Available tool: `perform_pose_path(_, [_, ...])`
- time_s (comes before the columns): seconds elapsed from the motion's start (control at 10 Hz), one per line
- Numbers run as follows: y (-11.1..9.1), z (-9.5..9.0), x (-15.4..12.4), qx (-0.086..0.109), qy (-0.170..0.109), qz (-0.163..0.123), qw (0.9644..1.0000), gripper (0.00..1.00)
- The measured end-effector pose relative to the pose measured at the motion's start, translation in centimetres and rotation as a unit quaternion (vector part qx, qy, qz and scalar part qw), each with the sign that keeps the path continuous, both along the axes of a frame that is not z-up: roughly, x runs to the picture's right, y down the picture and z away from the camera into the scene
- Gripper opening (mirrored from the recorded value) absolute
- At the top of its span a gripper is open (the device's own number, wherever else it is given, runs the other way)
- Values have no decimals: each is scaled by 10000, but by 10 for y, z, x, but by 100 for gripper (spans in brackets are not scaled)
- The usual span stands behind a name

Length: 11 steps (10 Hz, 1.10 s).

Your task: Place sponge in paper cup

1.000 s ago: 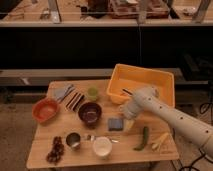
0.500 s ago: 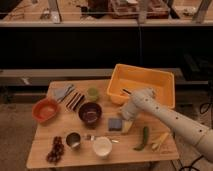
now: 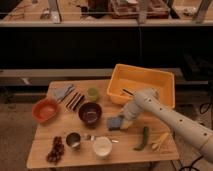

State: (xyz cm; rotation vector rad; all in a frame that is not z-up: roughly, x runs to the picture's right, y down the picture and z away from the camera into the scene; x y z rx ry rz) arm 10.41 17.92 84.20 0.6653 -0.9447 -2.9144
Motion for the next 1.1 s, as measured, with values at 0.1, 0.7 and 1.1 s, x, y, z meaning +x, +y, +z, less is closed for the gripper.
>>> perform_pose_path(0.1, [-4, -8, 3, 45, -44, 24, 10000, 3])
perform_pose_path(0.7, [-24, -71, -2, 415, -456, -238, 9978, 21])
perform_pose_path(1.1, [-19, -120, -14, 588, -717, -750, 9929, 21])
